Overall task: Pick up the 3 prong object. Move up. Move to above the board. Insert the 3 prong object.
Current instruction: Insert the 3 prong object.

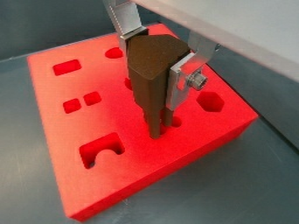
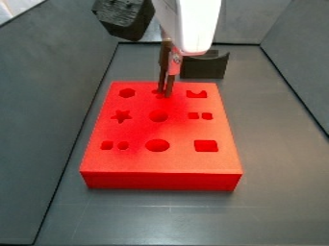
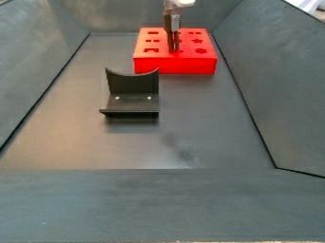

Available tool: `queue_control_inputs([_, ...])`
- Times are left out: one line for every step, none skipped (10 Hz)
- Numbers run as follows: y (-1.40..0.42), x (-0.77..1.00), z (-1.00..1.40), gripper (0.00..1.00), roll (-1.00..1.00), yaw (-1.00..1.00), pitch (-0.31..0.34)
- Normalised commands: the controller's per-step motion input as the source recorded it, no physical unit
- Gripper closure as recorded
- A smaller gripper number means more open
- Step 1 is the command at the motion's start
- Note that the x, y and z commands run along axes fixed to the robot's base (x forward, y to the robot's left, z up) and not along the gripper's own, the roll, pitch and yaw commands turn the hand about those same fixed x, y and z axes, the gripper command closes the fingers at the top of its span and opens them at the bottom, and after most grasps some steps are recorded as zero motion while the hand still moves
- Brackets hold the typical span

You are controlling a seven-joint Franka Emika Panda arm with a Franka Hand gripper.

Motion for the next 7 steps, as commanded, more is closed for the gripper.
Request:
queue_control_inputs([0.00, -0.18, -0.09, 1.00, 0.00, -0.06, -0.024])
queue_control_inputs([0.15, -0.57, -0.34, 1.00, 0.00, -0.37, -0.153])
queue_control_inputs([0.20, -0.51, -0.47, 1.00, -0.02, -0.46, -0.116])
queue_control_inputs([0.04, -0.25, -0.30, 1.00, -0.10, -0.56, -0.074])
queue_control_inputs([-0.13, 0.04, -0.45, 1.00, -0.18, -0.64, -0.093])
queue_control_inputs([-0.12, -0.02, -0.45, 1.00, -0.10, -0.90, -0.181])
queue_control_inputs([-0.07, -0.05, -0.44, 1.00, -0.11, -0.94, -0.181])
